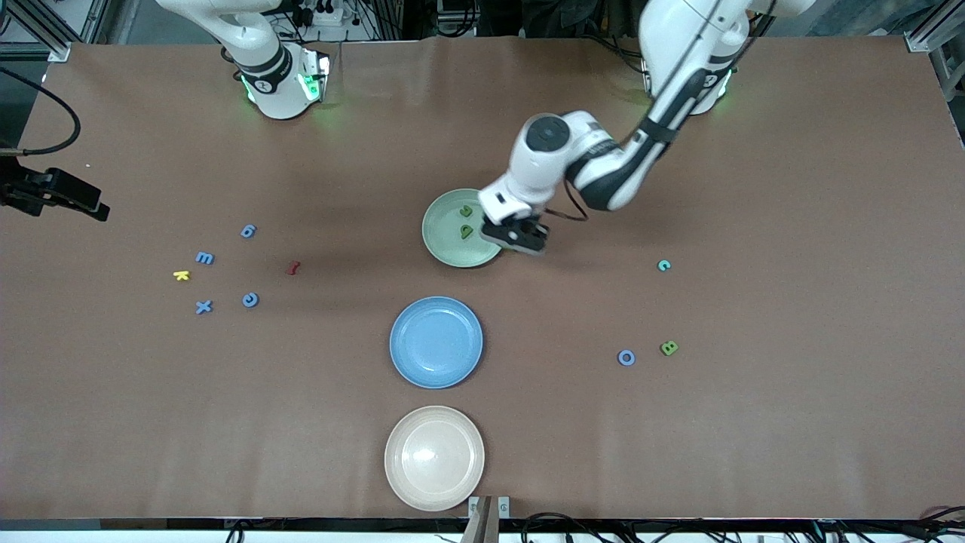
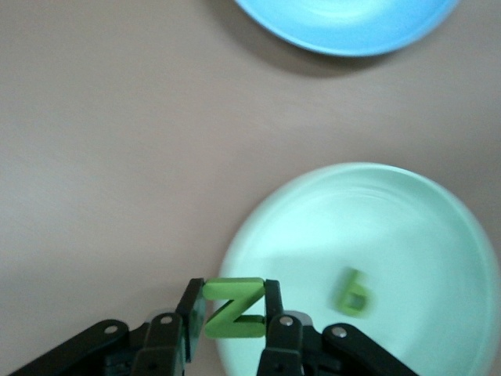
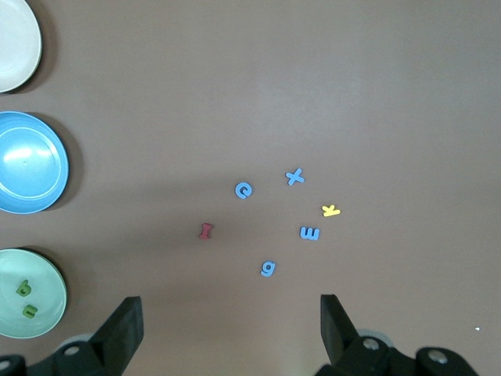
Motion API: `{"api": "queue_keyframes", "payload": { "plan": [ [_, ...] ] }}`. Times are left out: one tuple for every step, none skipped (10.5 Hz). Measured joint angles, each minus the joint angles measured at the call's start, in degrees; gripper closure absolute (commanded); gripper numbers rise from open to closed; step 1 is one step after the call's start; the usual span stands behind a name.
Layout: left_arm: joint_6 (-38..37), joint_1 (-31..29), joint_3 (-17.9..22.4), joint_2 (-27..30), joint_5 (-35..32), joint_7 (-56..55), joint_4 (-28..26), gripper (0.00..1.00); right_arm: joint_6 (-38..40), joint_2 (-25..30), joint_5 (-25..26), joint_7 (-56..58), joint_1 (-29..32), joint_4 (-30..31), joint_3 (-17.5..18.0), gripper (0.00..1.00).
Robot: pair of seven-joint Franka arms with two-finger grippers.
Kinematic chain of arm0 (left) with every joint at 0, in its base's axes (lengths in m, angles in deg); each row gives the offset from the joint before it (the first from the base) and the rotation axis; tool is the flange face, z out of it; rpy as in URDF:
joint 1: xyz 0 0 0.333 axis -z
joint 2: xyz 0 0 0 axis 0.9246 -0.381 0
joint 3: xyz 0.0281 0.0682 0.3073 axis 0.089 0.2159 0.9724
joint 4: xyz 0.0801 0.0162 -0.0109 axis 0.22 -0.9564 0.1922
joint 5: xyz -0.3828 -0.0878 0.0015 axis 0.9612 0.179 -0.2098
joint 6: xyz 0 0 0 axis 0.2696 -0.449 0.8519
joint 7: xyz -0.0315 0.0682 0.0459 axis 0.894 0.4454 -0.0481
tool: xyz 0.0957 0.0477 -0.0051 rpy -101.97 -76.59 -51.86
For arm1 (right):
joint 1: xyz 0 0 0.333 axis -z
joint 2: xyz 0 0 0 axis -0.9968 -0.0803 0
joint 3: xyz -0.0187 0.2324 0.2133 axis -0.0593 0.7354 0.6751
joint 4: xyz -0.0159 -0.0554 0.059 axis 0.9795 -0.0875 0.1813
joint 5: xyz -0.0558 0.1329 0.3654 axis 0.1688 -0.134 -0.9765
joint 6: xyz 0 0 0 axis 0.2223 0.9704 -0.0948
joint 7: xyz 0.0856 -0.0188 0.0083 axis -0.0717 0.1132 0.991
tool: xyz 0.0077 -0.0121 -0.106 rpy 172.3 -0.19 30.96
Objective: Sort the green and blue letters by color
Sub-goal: 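Carry the green Z onto the green plate and release it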
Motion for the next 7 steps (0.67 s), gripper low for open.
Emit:
{"api": "queue_keyframes", "payload": {
  "plan": [
    [-0.7,3.0,0.1,0.0,0.1,-5.1,0.8,1.0,0.0,0.0,0.0,0.0,0.1,0.0,0.0,0.0],
    [-1.4,4.9,0.1,0.0,0.2,-9.1,1.2,0.01,0.0,0.0,0.0,0.0,0.2,0.0,0.0,0.0],
    [-1.6,6.1,0.2,-0.3,0.2,-12.7,1.4,0.0,-0.2,0.0,0.0,0.0,0.5,0.0,0.0,0.0],
    [-1.6,7.0,0.2,-0.8,0.2,-14.5,1.5,0.0,-0.3,0.0,0.0,0.0,0.5,0.0,0.0,0.0],
    [-1.6,7.4,0.4,-1.3,0.2,-15.3,1.6,0.0,-0.3,0.0,0.0,0.0,0.5,0.0,0.0,0.0],
    [-1.7,7.4,0.7,-1.6,0.2,-15.4,1.8,0.0,-0.3,-0.1,0.0,0.0,0.5,0.1,0.0,0.0],
    [-2.7,6.9,1.5,-1.6,0.2,-15.4,2.2,0.0,-0.3,-0.1,0.0,0.0,0.5,0.1,0.0,0.0]
  ]
}}
